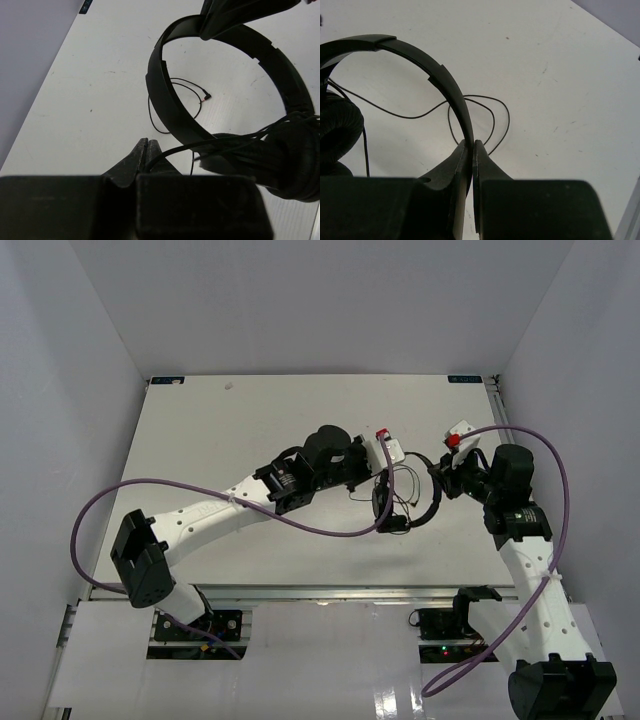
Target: Wrap the headphones
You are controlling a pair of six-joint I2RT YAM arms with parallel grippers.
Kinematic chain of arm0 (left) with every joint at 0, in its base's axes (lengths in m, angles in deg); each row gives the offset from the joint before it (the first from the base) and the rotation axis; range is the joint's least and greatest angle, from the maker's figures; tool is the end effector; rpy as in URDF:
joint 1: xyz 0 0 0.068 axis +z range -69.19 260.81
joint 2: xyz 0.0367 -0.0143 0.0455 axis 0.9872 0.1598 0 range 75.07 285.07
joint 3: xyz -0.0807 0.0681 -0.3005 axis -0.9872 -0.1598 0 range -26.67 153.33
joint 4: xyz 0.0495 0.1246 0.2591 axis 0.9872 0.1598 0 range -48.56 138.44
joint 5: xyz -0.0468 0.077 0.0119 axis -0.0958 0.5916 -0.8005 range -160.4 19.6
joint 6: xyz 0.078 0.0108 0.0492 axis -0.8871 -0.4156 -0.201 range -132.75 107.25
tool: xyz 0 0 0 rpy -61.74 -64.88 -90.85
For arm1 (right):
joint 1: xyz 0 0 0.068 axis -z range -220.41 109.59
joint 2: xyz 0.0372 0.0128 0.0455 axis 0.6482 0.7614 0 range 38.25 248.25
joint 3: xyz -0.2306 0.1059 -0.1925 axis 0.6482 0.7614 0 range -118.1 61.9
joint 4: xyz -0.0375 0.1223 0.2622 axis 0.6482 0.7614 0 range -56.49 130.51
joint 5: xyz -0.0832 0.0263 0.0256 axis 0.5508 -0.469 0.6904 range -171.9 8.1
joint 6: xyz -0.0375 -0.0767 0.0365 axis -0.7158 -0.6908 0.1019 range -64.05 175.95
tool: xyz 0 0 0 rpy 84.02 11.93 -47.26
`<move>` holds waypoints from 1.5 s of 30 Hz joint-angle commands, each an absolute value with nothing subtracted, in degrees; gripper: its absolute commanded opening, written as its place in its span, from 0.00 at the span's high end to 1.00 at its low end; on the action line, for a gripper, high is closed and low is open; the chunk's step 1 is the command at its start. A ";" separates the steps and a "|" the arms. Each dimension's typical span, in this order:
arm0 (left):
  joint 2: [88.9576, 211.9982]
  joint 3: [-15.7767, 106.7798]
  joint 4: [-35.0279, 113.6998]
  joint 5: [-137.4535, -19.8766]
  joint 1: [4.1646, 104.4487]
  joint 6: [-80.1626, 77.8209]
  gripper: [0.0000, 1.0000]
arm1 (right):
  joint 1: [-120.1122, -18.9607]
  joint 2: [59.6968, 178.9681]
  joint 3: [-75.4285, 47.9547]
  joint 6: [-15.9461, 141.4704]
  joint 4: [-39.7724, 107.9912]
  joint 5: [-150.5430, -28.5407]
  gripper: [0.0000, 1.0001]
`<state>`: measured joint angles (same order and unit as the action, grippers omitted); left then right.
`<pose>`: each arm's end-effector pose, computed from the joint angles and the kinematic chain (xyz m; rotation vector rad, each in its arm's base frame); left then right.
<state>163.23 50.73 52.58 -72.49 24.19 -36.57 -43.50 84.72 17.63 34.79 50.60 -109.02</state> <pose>0.2393 -0.3687 0.3728 1.2939 1.4927 -0.4114 0.2227 0.0501 0.3392 -0.6977 1.7414 0.2345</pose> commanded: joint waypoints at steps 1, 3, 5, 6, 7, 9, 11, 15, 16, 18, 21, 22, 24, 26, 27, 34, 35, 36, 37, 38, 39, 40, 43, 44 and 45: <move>160.59 48.95 51.28 -74.80 26.63 -35.17 1.00 | -43.62 85.49 12.45 38.83 53.87 -119.95 0.92; 159.89 46.85 49.69 -75.17 27.48 -34.38 1.00 | -43.66 85.93 11.05 41.50 54.17 -122.27 0.92; 158.69 45.23 48.10 -75.67 27.97 -33.63 1.00 | -43.63 86.54 9.58 43.97 54.22 -124.02 0.92; 158.24 44.39 47.07 -75.81 28.12 -33.38 0.99 | -43.59 86.79 9.04 45.11 54.32 -124.56 0.92; 157.74 43.54 46.37 -75.75 28.26 -33.07 0.98 | -43.57 87.15 8.32 46.42 54.34 -125.24 0.92; 156.81 42.10 45.24 -75.83 28.49 -32.72 0.97 | -43.50 87.77 7.07 48.71 54.27 -126.44 0.92; 155.74 40.57 44.13 -75.94 28.51 -32.50 0.95 | -43.40 88.29 6.16 50.66 54.17 -127.26 0.92; 153.84 38.30 41.89 -76.03 28.69 -31.83 0.92 | -42.57 89.66 4.78 54.30 53.91 -128.17 0.92; 153.16 37.73 41.21 -76.11 28.71 -31.59 0.91 | -42.26 89.97 4.57 54.83 53.88 -128.45 0.92; 152.10 35.76 37.89 -76.46 28.77 -31.15 0.89 | -41.28 90.84 4.35 57.16 53.66 -129.61 0.92; 151.54 34.55 36.53 -77.30 28.87 -30.73 0.83 | -38.79 91.92 4.05 59.88 53.25 -132.68 0.92; 151.54 34.17 35.82 -77.76 28.93 -30.41 0.81 | -38.19 92.50 3.85 61.57 52.86 -134.30 0.92; 151.66 33.74 34.22 -78.40 29.04 -29.83 0.77 | -37.67 93.49 3.26 63.47 51.97 -137.08 0.92; 152.12 33.20 32.79 -79.65 29.04 -29.13 0.74 | -36.93 94.30 2.68 66.53 51.36 -139.45 0.92; 152.15 33.19 32.27 -80.19 29.04 -28.86 0.74 | -36.74 94.64 2.35 67.29 51.20 -140.10 0.92; 153.25 31.37 26.68 -83.25 29.13 -26.43 0.68 | -35.34 95.58 1.87 76.29 45.83 -145.30 0.92; 153.29 30.92 25.75 -83.53 29.13 -26.00 0.67 | -34.89 95.64 1.87 77.85 44.93 -145.78 0.92; 153.26 30.35 24.81 -83.88 29.13 -25.57 0.67 | -34.39 95.75 1.88 79.78 44.01 -146.24 0.92; 153.14 29.62 23.78 -84.30 29.13 -25.21 0.66 | -33.90 95.81 1.95 81.78 42.56 -146.91 0.92; 153.12 28.66 22.95 -84.50 29.13 -24.85 0.66 | -33.64 95.82 2.07 83.32 40.40 -147.56 0.92; 153.04 28.01 21.78 -84.74 29.13 -24.30 0.65 | -33.30 95.82 2.35 85.48 37.95 -148.04 0.92; 152.96 27.49 20.34 -85.05 29.13 -23.65 0.64 | -32.89 95.82 2.75 88.32 35.33 -148.37 0.92; 153.62 25.33 16.35 -85.97 29.13 -21.34 0.61 | -32.30 95.73 4.67 97.87 27.54 -148.87 0.92; 153.95 24.78 15.21 -86.46 29.13 -20.80 0.61 | -32.24 95.73 4.89 100.57 24.76 -148.76 0.92; 154.43 24.17 13.60 -87.04 29.13 -20.19 0.60 | -32.22 95.71 5.67 103.95 21.12 -148.35 0.92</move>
